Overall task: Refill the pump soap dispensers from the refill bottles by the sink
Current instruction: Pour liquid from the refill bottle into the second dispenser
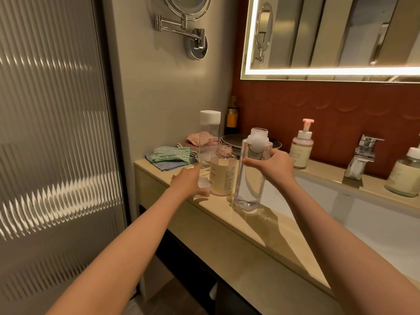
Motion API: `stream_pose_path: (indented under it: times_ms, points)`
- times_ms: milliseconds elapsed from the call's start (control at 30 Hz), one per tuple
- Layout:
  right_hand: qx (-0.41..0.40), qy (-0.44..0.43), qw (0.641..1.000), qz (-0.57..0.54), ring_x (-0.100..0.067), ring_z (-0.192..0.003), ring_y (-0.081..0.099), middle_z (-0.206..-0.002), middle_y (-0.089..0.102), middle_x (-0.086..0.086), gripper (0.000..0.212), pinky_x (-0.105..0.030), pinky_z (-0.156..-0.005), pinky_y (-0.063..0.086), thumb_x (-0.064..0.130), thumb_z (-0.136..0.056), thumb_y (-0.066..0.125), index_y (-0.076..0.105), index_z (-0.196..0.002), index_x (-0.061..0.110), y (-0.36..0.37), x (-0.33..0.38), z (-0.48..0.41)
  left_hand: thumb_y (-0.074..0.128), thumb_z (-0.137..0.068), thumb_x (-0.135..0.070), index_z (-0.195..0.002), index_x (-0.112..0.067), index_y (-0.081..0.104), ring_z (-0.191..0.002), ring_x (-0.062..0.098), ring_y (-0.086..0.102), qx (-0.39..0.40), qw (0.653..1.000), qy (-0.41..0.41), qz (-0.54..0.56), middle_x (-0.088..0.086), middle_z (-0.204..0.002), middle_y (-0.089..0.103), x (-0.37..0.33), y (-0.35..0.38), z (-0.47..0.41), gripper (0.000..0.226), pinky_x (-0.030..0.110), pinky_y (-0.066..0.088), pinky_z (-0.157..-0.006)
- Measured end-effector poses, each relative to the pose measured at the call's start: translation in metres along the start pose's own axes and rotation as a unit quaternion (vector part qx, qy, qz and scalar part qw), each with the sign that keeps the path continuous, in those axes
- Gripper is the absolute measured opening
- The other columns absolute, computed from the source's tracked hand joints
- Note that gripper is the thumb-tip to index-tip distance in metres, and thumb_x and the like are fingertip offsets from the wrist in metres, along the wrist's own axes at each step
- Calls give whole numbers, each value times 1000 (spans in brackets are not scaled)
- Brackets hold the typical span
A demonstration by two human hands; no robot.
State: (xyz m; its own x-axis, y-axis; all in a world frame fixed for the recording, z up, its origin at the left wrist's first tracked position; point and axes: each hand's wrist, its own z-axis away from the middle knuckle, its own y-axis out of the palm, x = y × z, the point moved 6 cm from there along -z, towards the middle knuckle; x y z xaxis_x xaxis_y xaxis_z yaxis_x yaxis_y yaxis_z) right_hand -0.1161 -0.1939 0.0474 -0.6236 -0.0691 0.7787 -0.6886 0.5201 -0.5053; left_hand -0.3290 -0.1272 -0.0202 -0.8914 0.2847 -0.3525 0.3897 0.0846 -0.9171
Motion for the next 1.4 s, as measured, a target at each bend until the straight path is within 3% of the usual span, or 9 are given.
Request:
stream_pose_path:
  times_ms: [100, 200, 267, 367, 500, 633, 800, 1133, 1400]
  points:
    - [2, 6, 1000, 10, -21, -96, 64, -105, 69, -8, 68, -36, -79, 55, 50, -61, 82, 67, -111, 6, -1, -2, -7, 77, -55, -60, -144, -22, 23, -133, 26, 35, -20, 998, 11, 66, 5, -147, 37, -10, -7, -3, 110, 53, 35, -103]
    - [6, 17, 1000, 24, -23, -101, 63, -111, 68, -9, 76, -38, -80, 55, 53, -58, 81, 66, -115, 5, -3, -4, -13, 78, -64, -52, -147, -21, 17, -136, 25, 31, -46, 987, 25, 150, 4, -151, 29, -31, -17, -8, 108, 47, 32, -109]
    - [6, 28, 999, 15, -22, -97, 64, -107, 69, -8, 71, -38, -77, 55, 52, -58, 82, 68, -110, 6, -5, -6, -17, 78, -64, -51, -148, -21, 15, -136, 26, 31, -50, 981, 24, 188, 4, -152, 27, -43, -20, -13, 109, 46, 33, -108]
    - [9, 26, 999, 31, -20, -88, 63, -98, 70, -8, 61, -26, -58, 45, 50, -62, 82, 71, -102, 5, -6, -4, -19, 78, -65, -50, -147, -17, 15, -136, 27, 31, -46, 972, -4, 231, 6, -152, 26, -52, -16, -19, 109, 44, 33, -108]
    - [19, 0, 996, 81, -18, -83, 64, -94, 70, -6, 54, -24, -54, 44, 49, -64, 81, 71, -98, 8, -4, 5, -24, 78, -69, -44, -143, -15, 30, -130, 26, 40, -69, 958, -35, 276, 6, -145, 40, -54, -15, -23, 93, 38, 38, -100]
    - [33, -31, 988, 150, -16, -74, 60, -83, 66, -2, 44, -22, -47, 37, 40, -64, 84, 66, -92, 10, -3, 15, -26, 80, -67, -40, -142, -15, 36, -125, 24, 46, -50, 951, -21, 303, 6, -142, 45, -58, -12, -24, 91, 36, 43, -96]
    - [42, -32, 972, 229, -18, -78, 57, -85, 61, -3, 46, -24, -55, 37, 36, -62, 85, 62, -94, 11, -4, 17, -33, 81, -66, -38, -142, -14, 37, -124, 23, 46, -52, 944, -14, 325, 6, -141, 45, -59, -9, -23, 91, 35, 44, -95]
    - [62, -47, 945, 316, -23, -90, 60, -92, 60, -3, 49, -38, -77, 54, 32, -59, 85, 54, -93, 16, 0, 29, -40, 81, -67, -36, -142, -13, 35, -127, 24, 44, -28, 942, -21, 334, 6, -143, 44, -61, -11, -21, 91, 37, 42, -97]
    - [76, -54, 931, 354, -22, -84, 56, -88, 58, -2, 47, -33, -68, 47, 31, -61, 86, 54, -91, 14, -2, 40, -40, 81, -68, -34, -142, -12, 36, -125, 24, 46, -25, 942, -22, 335, 7, -141, 46, -63, -14, -18, 89, 37, 44, -97]
